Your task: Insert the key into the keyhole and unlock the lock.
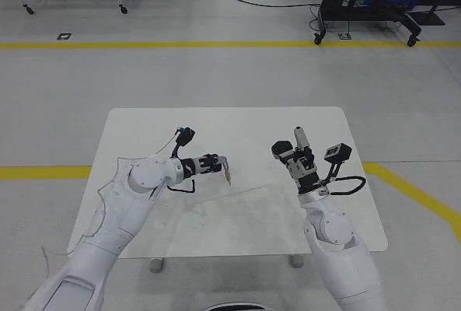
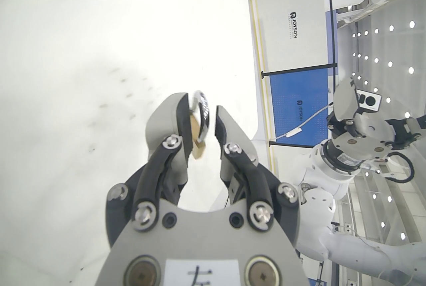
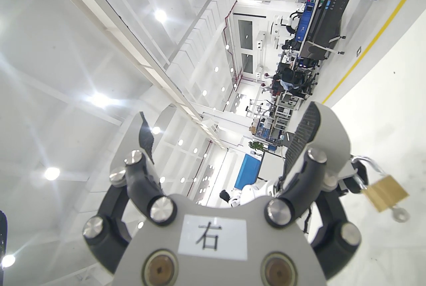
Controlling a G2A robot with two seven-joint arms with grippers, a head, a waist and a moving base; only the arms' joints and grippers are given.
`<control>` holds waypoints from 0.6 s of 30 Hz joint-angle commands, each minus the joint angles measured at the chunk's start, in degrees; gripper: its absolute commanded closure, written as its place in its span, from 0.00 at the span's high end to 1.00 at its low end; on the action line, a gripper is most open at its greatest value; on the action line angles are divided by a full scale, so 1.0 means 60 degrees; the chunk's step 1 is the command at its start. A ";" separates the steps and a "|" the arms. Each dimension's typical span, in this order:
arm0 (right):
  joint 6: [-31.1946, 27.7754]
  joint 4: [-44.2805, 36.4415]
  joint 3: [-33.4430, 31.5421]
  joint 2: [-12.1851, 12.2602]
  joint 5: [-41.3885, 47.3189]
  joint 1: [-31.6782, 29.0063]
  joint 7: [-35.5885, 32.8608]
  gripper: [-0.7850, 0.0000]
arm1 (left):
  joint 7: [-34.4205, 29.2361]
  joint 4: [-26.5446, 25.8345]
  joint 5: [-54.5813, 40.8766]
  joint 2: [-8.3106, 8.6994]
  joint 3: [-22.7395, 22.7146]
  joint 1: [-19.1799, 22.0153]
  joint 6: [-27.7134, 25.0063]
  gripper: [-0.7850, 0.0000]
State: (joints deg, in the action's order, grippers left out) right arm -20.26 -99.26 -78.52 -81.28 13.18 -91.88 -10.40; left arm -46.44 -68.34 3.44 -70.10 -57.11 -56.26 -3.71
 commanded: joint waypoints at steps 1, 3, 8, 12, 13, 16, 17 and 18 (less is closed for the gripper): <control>0.0000 0.0000 0.0000 0.0000 0.0001 0.0000 0.0000 1.00 | 0.0006 0.0024 0.0077 -0.0007 0.0039 0.0027 0.0043 1.00; 0.0000 0.0000 0.0000 0.0000 0.0001 0.0000 0.0000 1.00 | 0.0069 0.0025 0.0131 -0.0009 0.0044 0.0031 0.0021 1.00; 0.0000 0.0000 0.0000 0.0000 0.0001 0.0000 0.0000 1.00 | 0.0502 -0.0151 -0.0217 0.0055 -0.0416 -0.0105 -0.0393 1.00; 0.0015 0.0015 -0.0019 0.0003 -0.0052 0.0013 0.0029 1.00 | 0.1058 -0.0514 -0.0259 0.0198 -0.1104 -0.0348 -0.1126 1.00; -0.0089 0.0068 -0.0110 0.0018 -0.0319 0.0066 0.0113 1.00 | 0.1357 -0.0651 -0.0006 0.0250 -0.1298 -0.0433 -0.1327 1.00; -0.0918 0.0327 -0.0517 0.0053 -0.1548 0.0146 0.0900 1.00 | 0.2730 -0.1184 0.1072 0.0405 -0.1928 -0.0826 -0.1838 1.00; -0.1244 0.0364 -0.0659 0.0055 -0.1865 0.0128 0.1284 1.00 | 0.3329 -0.1416 0.1490 0.0447 -0.2123 -0.1023 -0.1997 1.00; -0.1539 0.0355 -0.0827 0.0055 -0.2184 0.0099 0.1724 1.00 | 0.4036 -0.1679 0.2088 0.0490 -0.2313 -0.1223 -0.2129 1.00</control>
State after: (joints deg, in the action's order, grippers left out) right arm -27.64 -97.10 -82.60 -80.94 2.13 -91.13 -2.70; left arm -27.36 -76.87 12.00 -67.39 -69.86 -62.35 -15.70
